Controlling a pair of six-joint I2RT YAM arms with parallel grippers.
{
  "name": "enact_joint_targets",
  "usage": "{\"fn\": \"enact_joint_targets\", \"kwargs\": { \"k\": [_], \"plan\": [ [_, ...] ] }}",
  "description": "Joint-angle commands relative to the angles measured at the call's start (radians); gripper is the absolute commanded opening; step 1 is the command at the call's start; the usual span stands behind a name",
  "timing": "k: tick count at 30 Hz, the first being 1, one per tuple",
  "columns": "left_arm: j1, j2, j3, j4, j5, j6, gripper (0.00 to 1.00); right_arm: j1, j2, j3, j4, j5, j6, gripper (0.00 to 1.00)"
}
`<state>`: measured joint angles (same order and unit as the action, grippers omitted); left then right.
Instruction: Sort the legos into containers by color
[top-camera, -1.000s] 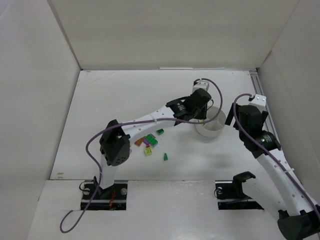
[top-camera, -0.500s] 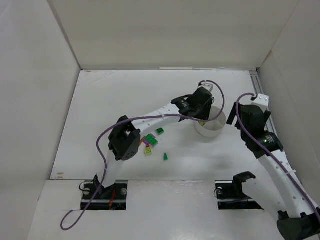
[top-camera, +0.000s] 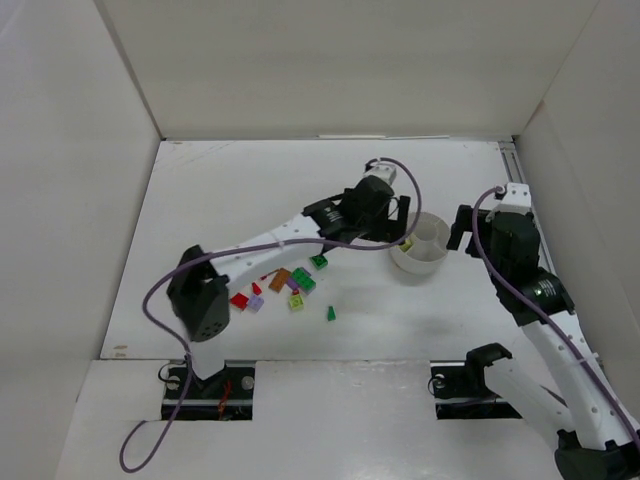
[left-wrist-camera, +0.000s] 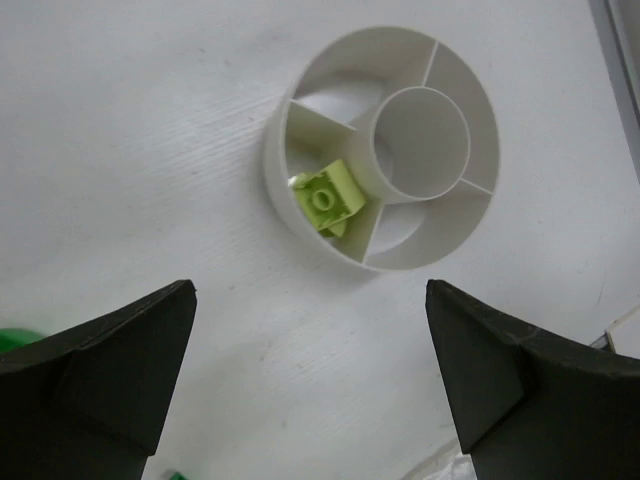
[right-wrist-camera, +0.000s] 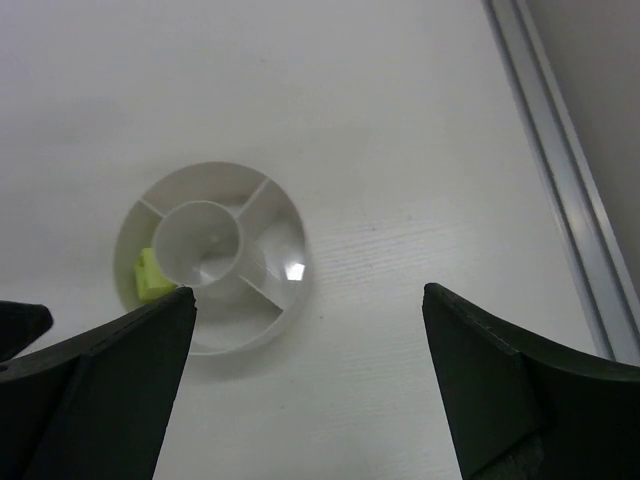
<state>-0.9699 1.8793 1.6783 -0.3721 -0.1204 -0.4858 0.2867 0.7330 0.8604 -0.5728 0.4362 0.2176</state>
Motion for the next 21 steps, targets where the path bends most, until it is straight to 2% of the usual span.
{"fn": "enact_joint_targets", "kwargs": {
  "k": [1, 3, 4, 5, 7, 8, 9, 11, 12, 14, 15, 17, 21],
  "plan": [
    [0.025, -0.247, -0.192, 0.013, -0.100, -0.082, 1.00, 0.021, -0.018, -0.004, 0.148, -0.232, -0.125, 1.00],
    [0.034, -0.435, -0.320, 0.001, -0.184, -0.146, 1.00, 0.075, 0.019, -0.004, 0.178, -0.252, -0.152, 1.00],
    [0.034, -0.501, -0.380, -0.036, -0.209, -0.230, 1.00, 0.159, 0.031, -0.004, 0.194, -0.252, -0.152, 1.00],
    [0.034, -0.632, -0.497, -0.056, -0.228, -0.273, 1.00, 0.213, 0.061, -0.017, 0.233, -0.237, -0.162, 1.00],
    [0.045, -0.763, -0.606, -0.100, -0.251, -0.353, 1.00, 0.339, 0.103, -0.017, 0.281, -0.167, -0.162, 1.00],
    [0.045, -0.825, -0.697, -0.149, -0.251, -0.432, 1.00, 0.462, 0.129, -0.026, 0.309, -0.151, -0.162, 1.00],
    [0.045, -0.944, -0.738, -0.174, -0.251, -0.471, 1.00, 0.515, 0.187, -0.026, 0.370, -0.151, -0.162, 1.00],
    [0.045, -1.050, -0.802, -0.250, -0.251, -0.537, 1.00, 0.622, 0.255, -0.035, 0.444, -0.245, -0.207, 1.00],
    [0.045, -1.144, -0.853, -0.269, -0.251, -0.565, 1.00, 0.649, 0.325, -0.046, 0.520, -0.307, -0.284, 1.00],
    [0.045, -1.221, -0.887, -0.304, -0.242, -0.629, 1.00, 0.704, 0.397, -0.046, 0.585, -0.460, -0.372, 1.00],
    [0.045, -1.253, -0.910, -0.318, -0.242, -0.642, 1.00, 0.762, 0.437, -0.037, 0.603, -0.490, -0.418, 1.00],
    [0.045, -1.325, -0.922, -0.344, -0.242, -0.674, 1.00, 0.799, 0.569, 0.000, 0.603, -0.516, -0.495, 1.00],
    [0.045, -1.361, -0.913, -0.405, -0.274, -0.704, 1.00, 0.799, 0.761, 0.092, 0.603, -0.525, -0.448, 1.00]
  ]
}}
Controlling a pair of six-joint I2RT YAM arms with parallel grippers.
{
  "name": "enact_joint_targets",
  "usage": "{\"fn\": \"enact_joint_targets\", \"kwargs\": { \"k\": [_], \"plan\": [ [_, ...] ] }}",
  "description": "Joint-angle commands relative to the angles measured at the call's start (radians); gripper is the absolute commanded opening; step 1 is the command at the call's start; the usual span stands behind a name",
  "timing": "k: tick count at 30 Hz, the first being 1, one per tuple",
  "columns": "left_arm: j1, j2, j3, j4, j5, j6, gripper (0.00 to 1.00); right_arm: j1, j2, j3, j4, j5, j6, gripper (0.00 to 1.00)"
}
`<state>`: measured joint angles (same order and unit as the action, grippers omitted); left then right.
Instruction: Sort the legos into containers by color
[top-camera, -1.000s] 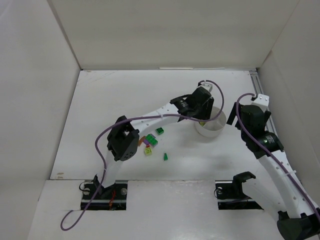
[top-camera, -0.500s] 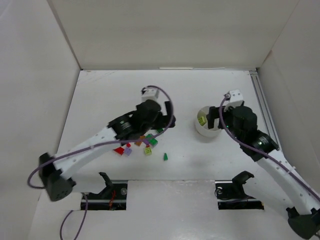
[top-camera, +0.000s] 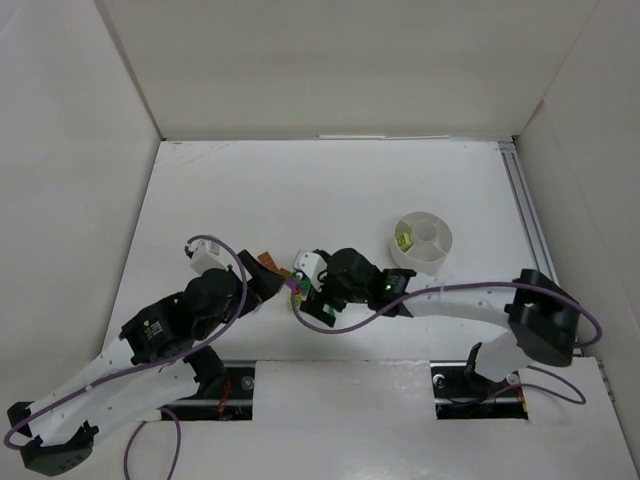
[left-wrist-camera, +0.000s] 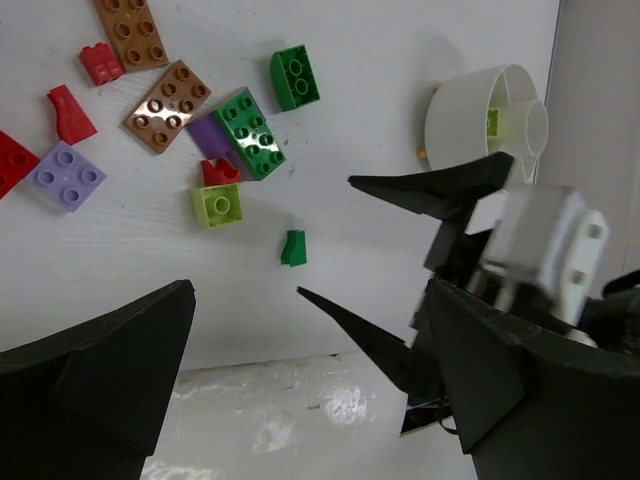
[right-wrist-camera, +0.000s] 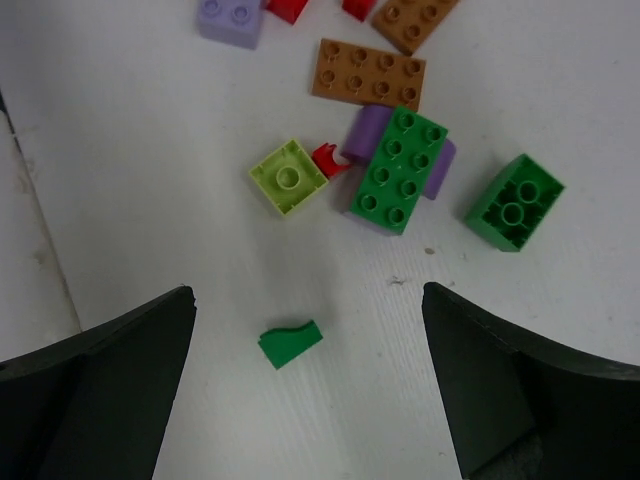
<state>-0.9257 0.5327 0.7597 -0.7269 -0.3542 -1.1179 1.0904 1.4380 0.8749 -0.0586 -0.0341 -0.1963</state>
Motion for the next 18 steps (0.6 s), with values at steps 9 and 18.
{"fn": "enact_joint_targets", "kwargs": {
  "k": [9, 18],
  "plan": [
    [0.001, 0.029, 0.036, -0.083, -0.062, -0.073, 1.00, 0.117, 0.281, 0.193, 0.063, 0.311, 0.440, 0.91],
    [0.001, 0.027, 0.014, -0.083, -0.062, -0.083, 1.00, 0.128, 0.395, 0.288, -0.080, 0.413, 0.678, 0.80]
  ]
}}
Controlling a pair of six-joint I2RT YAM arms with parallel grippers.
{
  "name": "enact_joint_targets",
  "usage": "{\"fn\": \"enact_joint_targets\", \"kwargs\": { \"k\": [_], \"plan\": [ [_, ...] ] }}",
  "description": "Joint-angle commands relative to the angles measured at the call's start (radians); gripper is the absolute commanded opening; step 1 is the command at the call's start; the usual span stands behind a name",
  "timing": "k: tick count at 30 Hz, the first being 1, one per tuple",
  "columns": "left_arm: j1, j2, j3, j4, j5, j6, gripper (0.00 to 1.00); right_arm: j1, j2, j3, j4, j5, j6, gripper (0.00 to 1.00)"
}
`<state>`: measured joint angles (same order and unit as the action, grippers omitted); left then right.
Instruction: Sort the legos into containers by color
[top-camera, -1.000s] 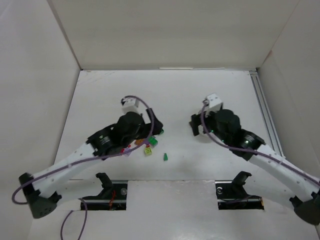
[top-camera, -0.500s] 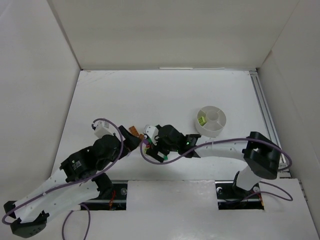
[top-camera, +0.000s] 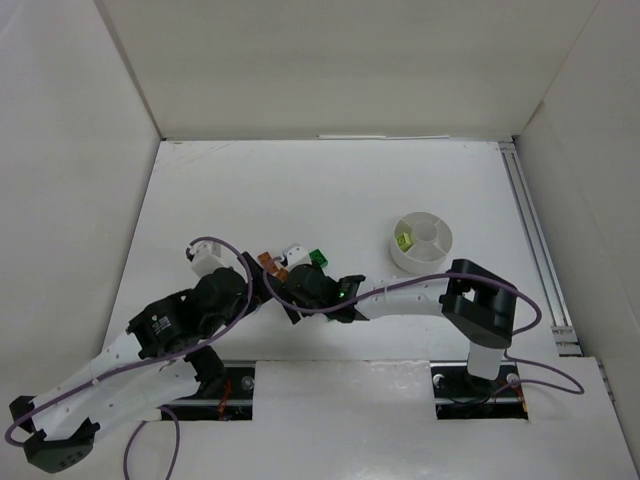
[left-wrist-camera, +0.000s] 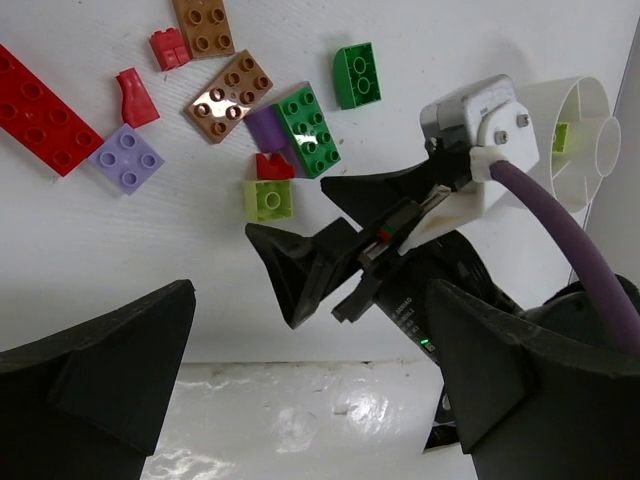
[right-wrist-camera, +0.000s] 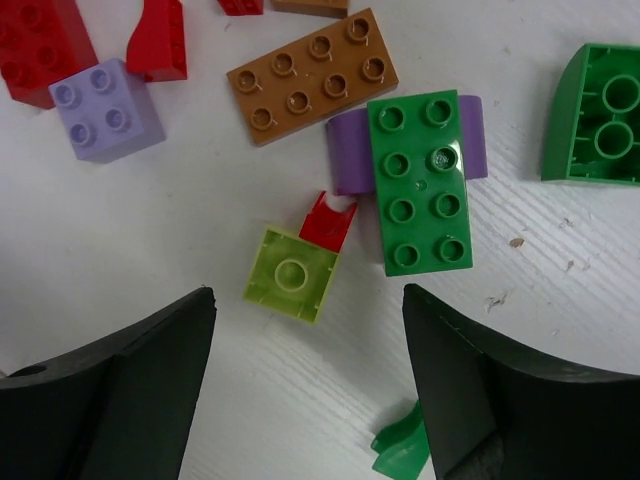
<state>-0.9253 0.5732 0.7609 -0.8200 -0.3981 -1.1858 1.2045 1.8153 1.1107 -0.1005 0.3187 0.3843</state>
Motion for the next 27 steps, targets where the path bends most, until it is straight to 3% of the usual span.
{"fn": "enact_joint_targets", "kwargs": {
  "k": [1, 5, 8, 12, 16, 17, 18, 27],
  "plan": [
    [0.000, -0.022, 0.012, 0.010, -0.018, -0.015, 1.00, 0.024, 0.036, 0.061, -0.038, 0.060, 0.097, 0.79],
    [0.000, -0.044, 0.012, -0.008, -0.018, -0.024, 1.00, 0.024, 0.076, 0.104, -0.093, 0.080, 0.148, 0.75],
    [0.000, -0.067, 0.012, -0.008, -0.018, -0.024, 1.00, 0.024, 0.085, 0.104, -0.103, 0.112, 0.157, 0.62],
    [0.000, -0.076, 0.012, -0.017, -0.018, -0.034, 1.00, 0.024, 0.110, 0.126, -0.116, 0.132, 0.166, 0.56],
    [0.000, -0.076, 0.012, -0.018, -0.018, -0.034, 1.00, 0.024, 0.105, 0.136, -0.127, 0.132, 0.166, 0.30],
    [0.000, -0.076, 0.012, -0.018, -0.018, -0.034, 1.00, 0.024, 0.093, 0.136, -0.127, 0.122, 0.166, 0.20],
    [0.000, -0.076, 0.012, -0.018, -0.018, -0.034, 1.00, 0.024, 0.078, 0.123, -0.113, 0.122, 0.150, 0.17],
    [0.000, -0.020, 0.012, 0.067, -0.018, 0.029, 1.00, -0.011, -0.235, 0.043, -0.200, 0.194, 0.030, 0.21]
  ]
}}
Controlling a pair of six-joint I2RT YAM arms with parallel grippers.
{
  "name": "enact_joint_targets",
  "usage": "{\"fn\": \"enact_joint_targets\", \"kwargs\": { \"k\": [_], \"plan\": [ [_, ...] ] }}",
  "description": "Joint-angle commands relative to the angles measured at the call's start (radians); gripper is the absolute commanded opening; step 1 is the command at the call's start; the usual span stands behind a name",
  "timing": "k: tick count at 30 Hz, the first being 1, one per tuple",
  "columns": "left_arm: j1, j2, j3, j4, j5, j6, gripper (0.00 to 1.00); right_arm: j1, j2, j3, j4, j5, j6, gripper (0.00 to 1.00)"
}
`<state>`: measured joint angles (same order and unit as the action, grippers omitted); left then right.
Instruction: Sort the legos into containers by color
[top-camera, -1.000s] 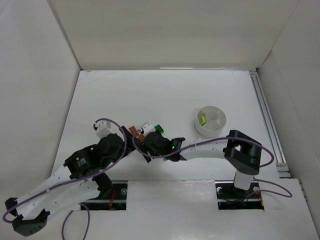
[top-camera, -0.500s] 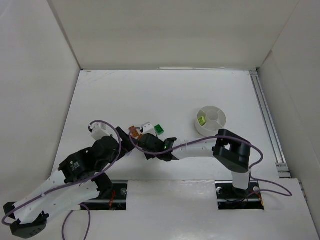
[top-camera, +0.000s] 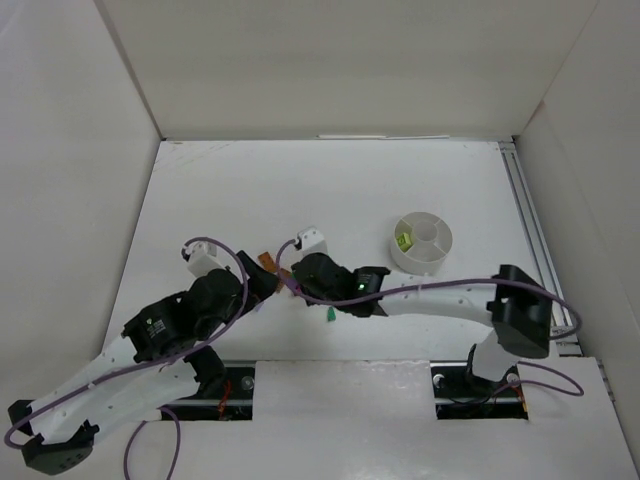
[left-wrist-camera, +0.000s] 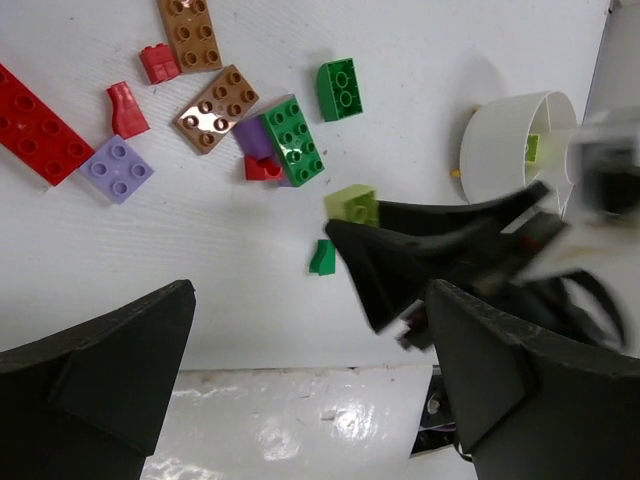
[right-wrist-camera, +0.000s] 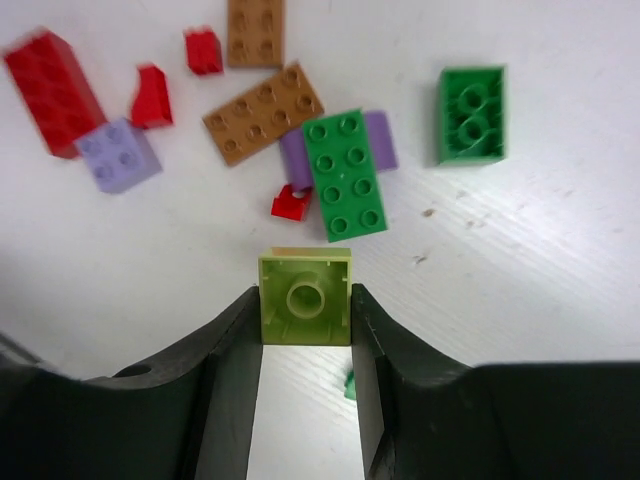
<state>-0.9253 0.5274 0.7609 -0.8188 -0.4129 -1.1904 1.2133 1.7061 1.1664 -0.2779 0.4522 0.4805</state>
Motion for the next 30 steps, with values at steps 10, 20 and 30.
{"fn": "enact_joint_targets", "kwargs": {
  "k": [10, 20, 30],
  "plan": [
    [0.000, 0.193, 0.032, 0.231, 0.037, 0.164, 1.00, -0.458, -0.333, -0.108, 0.005, -0.084, -0.422, 0.19],
    [0.009, 0.328, 0.103, 0.285, 0.037, 0.233, 1.00, -0.647, -0.227, -0.062, -0.006, -0.113, -0.594, 0.18],
    [0.019, 0.391, 0.133, 0.285, 0.037, 0.262, 1.00, -0.709, -0.209, -0.082, -0.017, -0.126, -0.585, 0.23]
  ]
}}
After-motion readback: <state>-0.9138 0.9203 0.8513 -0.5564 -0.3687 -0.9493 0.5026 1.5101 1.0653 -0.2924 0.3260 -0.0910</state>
